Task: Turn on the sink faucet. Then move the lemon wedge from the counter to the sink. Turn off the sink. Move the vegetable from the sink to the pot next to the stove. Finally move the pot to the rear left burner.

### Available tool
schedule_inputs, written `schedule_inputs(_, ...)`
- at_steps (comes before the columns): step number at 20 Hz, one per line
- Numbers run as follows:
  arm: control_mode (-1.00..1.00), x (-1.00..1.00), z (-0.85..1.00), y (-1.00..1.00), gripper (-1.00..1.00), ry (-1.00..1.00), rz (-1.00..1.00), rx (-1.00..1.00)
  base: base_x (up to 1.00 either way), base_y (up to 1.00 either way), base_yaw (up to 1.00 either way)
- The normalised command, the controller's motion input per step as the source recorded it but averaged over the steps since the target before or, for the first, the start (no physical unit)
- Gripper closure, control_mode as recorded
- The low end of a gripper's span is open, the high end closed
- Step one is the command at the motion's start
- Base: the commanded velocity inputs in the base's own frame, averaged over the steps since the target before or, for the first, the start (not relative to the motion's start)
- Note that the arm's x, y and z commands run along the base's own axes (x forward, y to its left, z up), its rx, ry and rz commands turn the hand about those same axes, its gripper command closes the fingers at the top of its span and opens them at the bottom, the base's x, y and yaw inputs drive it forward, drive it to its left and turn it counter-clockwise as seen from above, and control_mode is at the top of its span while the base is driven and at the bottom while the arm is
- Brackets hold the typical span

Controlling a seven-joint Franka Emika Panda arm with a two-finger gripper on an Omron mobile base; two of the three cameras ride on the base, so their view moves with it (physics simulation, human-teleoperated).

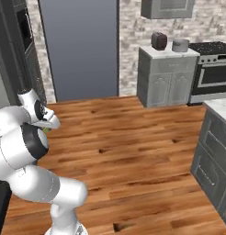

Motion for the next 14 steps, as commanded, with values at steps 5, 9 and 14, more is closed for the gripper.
schedule_inputs(5, 1.00, 0.00, 0.00, 0.00, 1.00, 0.00, 0.00, 0.00, -0.08, 0.00, -0.59)
schedule_inputs(9, 1.00, 0.00, 0.00, 0.00, 1.00, 0.00, 0.00, 0.00, -0.02, 0.00, -0.57)
schedule_inputs(14, 1.00, 0.00, 0.00, 0.00, 1.00, 0.00, 0.00, 0.00, 0.00, -0.02, -0.54)
